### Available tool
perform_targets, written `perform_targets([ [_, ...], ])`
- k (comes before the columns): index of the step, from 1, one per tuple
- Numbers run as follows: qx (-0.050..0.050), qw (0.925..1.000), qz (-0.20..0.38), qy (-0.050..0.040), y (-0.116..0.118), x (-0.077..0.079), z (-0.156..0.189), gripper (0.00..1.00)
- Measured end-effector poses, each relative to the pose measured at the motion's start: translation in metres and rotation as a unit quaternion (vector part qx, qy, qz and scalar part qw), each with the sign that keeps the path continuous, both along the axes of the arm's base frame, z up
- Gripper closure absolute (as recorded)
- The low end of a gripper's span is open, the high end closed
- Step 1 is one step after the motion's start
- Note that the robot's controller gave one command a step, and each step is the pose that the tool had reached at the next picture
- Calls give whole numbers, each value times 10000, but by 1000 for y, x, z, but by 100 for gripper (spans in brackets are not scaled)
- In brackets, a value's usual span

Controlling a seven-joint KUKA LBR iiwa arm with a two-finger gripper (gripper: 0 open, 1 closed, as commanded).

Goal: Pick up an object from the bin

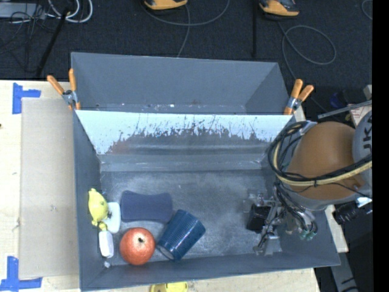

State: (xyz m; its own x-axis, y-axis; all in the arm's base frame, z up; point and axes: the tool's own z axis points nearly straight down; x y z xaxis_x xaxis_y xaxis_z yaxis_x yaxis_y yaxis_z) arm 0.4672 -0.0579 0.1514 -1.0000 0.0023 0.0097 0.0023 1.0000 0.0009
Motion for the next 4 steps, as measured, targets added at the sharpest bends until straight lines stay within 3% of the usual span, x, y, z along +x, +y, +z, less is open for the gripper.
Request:
perform_targets([
  [1, -4, 10000, 12, -41, 0, 2, 4, 0],
  [2, 7, 9993, 362, -53, -17, 15, -4, 0],
  [3, -11, 9927, 1204, -86, -62, 64, -57, 0],
  [4, -5, 9988, 483, -66, -67, 60, -79, 100],
])
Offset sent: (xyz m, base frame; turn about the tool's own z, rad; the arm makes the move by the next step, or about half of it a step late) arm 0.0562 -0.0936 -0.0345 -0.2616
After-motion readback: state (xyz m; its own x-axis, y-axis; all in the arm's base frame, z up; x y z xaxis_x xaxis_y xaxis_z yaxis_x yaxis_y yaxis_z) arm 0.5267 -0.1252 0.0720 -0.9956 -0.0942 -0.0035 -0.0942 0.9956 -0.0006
